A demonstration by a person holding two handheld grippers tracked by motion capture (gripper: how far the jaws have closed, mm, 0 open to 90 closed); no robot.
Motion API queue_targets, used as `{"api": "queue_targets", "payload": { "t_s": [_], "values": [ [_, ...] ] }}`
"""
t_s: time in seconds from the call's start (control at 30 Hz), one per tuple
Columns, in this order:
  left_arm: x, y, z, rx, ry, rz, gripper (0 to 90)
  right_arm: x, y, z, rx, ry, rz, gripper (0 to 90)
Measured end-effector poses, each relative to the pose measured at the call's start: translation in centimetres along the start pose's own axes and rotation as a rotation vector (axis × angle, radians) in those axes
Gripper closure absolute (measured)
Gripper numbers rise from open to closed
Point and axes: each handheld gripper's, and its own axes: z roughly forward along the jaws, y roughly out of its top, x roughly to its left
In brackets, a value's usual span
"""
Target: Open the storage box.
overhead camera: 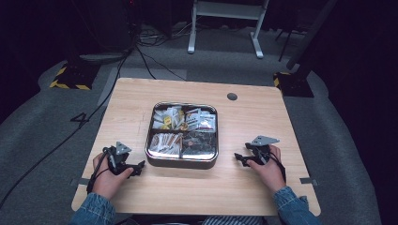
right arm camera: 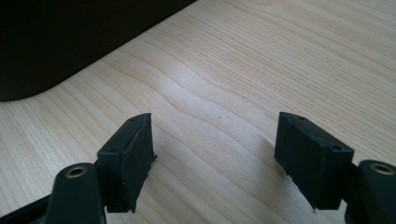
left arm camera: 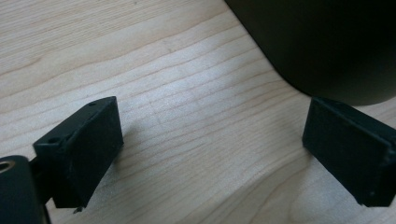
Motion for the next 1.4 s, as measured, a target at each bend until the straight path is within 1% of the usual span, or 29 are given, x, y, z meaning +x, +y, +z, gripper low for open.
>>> {"api": "queue_targets", "payload": {
  "t_s": [0.03,0.07,0.1,0.13,0.2,0.27,0.33,0.37,0.4,0.47,0.5,0.53,0.57,0.6,0.67,0.7,0.73,0.77,0.83,0.87,0.9,0.93,1.07,1.1,1.13,1.2,1.23,1.33,1.4],
  "values": [
    [0.0,0.1,-0.1,0.008,-0.006,0.002,10.4,0.0,0.0,0.0,0.0,0.0,0.001,28.4],
    [0.0,0.1,-0.1,0.008,-0.006,0.002,15.3,0.0,0.0,0.0,0.0,0.0,0.001,28.4],
    [-0.1,0.3,-0.3,0.014,-0.005,0.011,15.3,0.0,0.0,0.0,0.001,-0.001,0.001,28.4],
    [-0.2,0.3,-0.4,0.003,-0.007,0.024,25.0,0.0,0.0,0.0,0.001,-0.001,0.002,28.3],
    [-0.3,0.2,-0.6,-0.008,-0.004,0.037,24.5,0.0,0.0,0.0,0.001,-0.001,0.004,28.1],
    [-0.2,0.2,-1.0,-0.017,-0.004,0.036,25.0,0.1,0.1,0.1,0.002,-0.003,0.013,27.5],
    [0.1,0.2,-1.2,-0.024,0.0,0.021,25.8,0.3,0.2,0.2,0.001,-0.013,0.028,27.8],
    [0.4,0.3,-1.3,-0.03,0.007,0.006,26.3,0.3,0.3,0.2,0.002,-0.012,0.03,29.2],
    [0.4,0.3,-1.3,-0.03,0.007,0.006,26.5,0.3,0.3,0.2,0.002,-0.012,0.03,29.2],
    [0.8,0.3,-1.3,-0.034,0.006,-0.021,26.7,0.2,0.6,0.2,0.003,0.01,0.054,34.7],
    [1.0,0.4,-1.4,-0.053,0.0,-0.045,27.6,0.2,1.2,-0.1,-0.019,0.038,0.077,34.2],
    [1.0,0.4,-1.4,-0.053,0.0,-0.045,27.7,0.2,1.2,-0.1,-0.019,0.038,0.077,34.2],
    [1.1,0.4,-1.4,-0.054,-0.004,-0.055,27.7,0.2,1.6,-0.2,-0.024,0.039,0.073,34.2],
    [1.1,0.4,-1.5,-0.055,0.004,-0.055,27.9,0.3,1.9,-0.4,-0.027,0.04,0.065,34.2],
    [1.1,0.4,-1.6,-0.044,0.013,-0.048,28.3,0.4,3.3,-1.0,-0.038,0.054,0.05,34.4],
    [1.1,0.4,-1.6,-0.044,0.013,-0.048,28.5,0.4,3.3,-1.0,-0.038,0.054,0.05,34.4],
    [1.1,0.3,-1.5,-0.038,0.018,-0.059,28.3,0.4,4.1,-1.3,-0.04,0.066,0.047,34.5],
    [1.1,0.3,-1.5,-0.038,0.018,-0.059,28.0,0.4,4.1,-1.3,-0.04,0.066,0.047,34.5],
    [1.1,0.3,-1.4,0.004,0.018,-0.08,28.3,0.4,5.0,-1.6,-0.047,0.078,0.053,34.7],
    [1.1,0.3,-1.4,0.036,0.021,-0.09,29.0,0.4,5.3,-1.6,-0.05,0.081,0.055,34.7],
    [1.0,0.3,-1.3,0.053,0.016,-0.085,29.1,0.4,5.6,-1.7,-0.052,0.085,0.055,34.7],
    [0.9,0.2,-1.3,0.053,0.019,-0.081,28.7,0.5,6.1,-1.6,-0.054,0.092,0.051,34.8],
    [0.8,0.1,-1.3,0.036,0.011,-0.087,28.3,0.9,7.6,-1.4,-0.057,0.109,0.029,34.8],
    [0.7,0.0,-1.2,0.027,0.01,-0.086,27.9,1.2,8.6,-1.3,-0.06,0.12,0.014,34.9],
    [0.7,0.0,-1.2,0.027,0.01,-0.086,27.7,1.2,8.6,-1.3,-0.06,0.12,0.014,34.9],
    [0.7,-0.1,-1.3,0.02,0.008,-0.083,27.5,1.6,9.4,-1.1,-0.065,0.133,-0.001,34.9],
    [0.6,-0.1,-1.2,0.008,0.009,-0.082,26.9,1.7,9.8,-1.0,-0.065,0.137,-0.008,34.9],
    [0.5,-0.1,-1.3,-0.064,0.023,-0.056,24.1,2.5,11.2,-0.5,-0.057,0.155,-0.036,35.0],
    [0.5,-0.2,-1.5,-0.076,0.023,-0.054,24.3,2.8,11.7,-0.2,-0.056,0.162,-0.046,35.0]
  ]
}}
